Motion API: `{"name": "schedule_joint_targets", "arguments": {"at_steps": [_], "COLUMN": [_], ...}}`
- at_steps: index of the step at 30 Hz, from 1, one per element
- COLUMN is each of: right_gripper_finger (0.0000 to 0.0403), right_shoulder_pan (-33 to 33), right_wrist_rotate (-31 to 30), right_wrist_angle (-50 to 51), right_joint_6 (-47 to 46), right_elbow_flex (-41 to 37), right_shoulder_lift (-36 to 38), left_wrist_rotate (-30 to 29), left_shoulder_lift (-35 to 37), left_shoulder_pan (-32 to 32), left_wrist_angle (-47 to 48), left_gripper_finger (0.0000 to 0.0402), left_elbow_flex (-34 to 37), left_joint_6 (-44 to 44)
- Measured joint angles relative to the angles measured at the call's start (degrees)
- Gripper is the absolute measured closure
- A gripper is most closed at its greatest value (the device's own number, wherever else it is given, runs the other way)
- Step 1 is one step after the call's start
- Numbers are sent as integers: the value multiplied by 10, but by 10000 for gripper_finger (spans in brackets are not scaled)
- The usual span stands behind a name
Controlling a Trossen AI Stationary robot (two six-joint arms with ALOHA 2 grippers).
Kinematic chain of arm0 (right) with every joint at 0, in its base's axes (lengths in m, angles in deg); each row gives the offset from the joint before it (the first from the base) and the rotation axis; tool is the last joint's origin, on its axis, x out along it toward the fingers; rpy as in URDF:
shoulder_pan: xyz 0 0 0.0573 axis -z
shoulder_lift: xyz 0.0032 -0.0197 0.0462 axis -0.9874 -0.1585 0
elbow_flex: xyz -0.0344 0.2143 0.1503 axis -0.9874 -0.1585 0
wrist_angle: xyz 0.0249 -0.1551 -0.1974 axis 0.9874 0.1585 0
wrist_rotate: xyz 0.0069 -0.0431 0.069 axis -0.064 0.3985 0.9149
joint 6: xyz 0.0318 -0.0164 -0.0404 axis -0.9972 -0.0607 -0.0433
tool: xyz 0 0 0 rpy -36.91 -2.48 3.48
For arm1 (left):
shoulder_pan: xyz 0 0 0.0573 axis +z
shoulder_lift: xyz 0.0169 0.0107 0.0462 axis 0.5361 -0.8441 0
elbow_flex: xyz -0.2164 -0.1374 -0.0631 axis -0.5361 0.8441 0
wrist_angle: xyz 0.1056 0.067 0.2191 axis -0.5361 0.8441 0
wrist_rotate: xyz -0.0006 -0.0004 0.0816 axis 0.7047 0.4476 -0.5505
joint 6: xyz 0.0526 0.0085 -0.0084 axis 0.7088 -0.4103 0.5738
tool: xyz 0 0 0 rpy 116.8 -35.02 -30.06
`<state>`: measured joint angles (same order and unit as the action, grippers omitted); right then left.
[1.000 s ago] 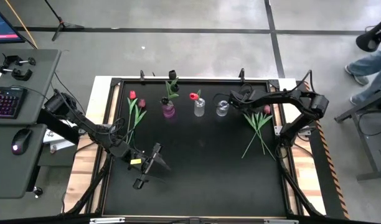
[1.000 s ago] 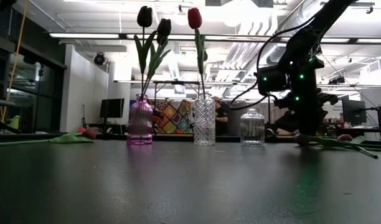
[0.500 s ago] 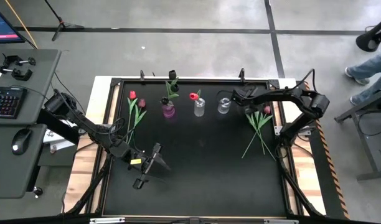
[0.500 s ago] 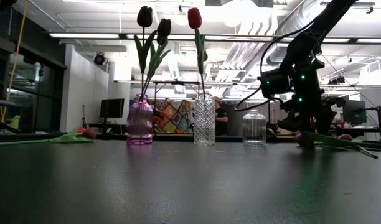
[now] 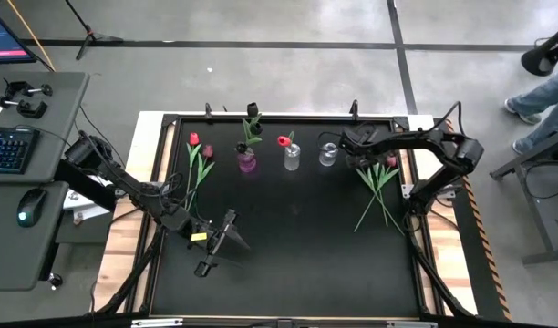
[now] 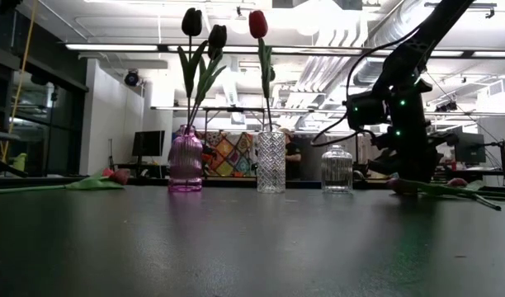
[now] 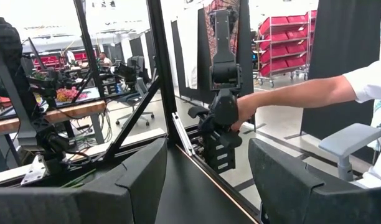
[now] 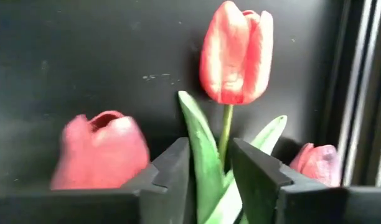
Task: Sort flowers into vase by color
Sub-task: Put the right pink tulip into the left transparent vase
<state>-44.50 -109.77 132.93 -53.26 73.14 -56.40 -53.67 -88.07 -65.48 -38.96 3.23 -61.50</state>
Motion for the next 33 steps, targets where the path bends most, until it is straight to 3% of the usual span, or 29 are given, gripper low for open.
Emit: {"name": "schedule_joint_targets", "arguments": {"at_steps": [12,17,33], "right_gripper_finger": [329,393,402], "right_shoulder_pan": [-2,-5,-55], "right_wrist_rotate": [-10,-19,-104], "right_wrist_angle": [-44,-45,-77], "right_joint_6": [23,30,30], "right_elbow_flex": [-39,-45,-47], "right_shoulder_lift": [2,15,222], "left_wrist_rotate": [0,0,0], "left_shoulder_lift": [0,0,0], "left_shoulder_pan": [0,0,0], "left_wrist_angle": [0,-1,-1], "left_gripper_finger": [188,188,188], "left_elbow_flex": [0,0,0], "left_joint_6": [0,0,1]}}
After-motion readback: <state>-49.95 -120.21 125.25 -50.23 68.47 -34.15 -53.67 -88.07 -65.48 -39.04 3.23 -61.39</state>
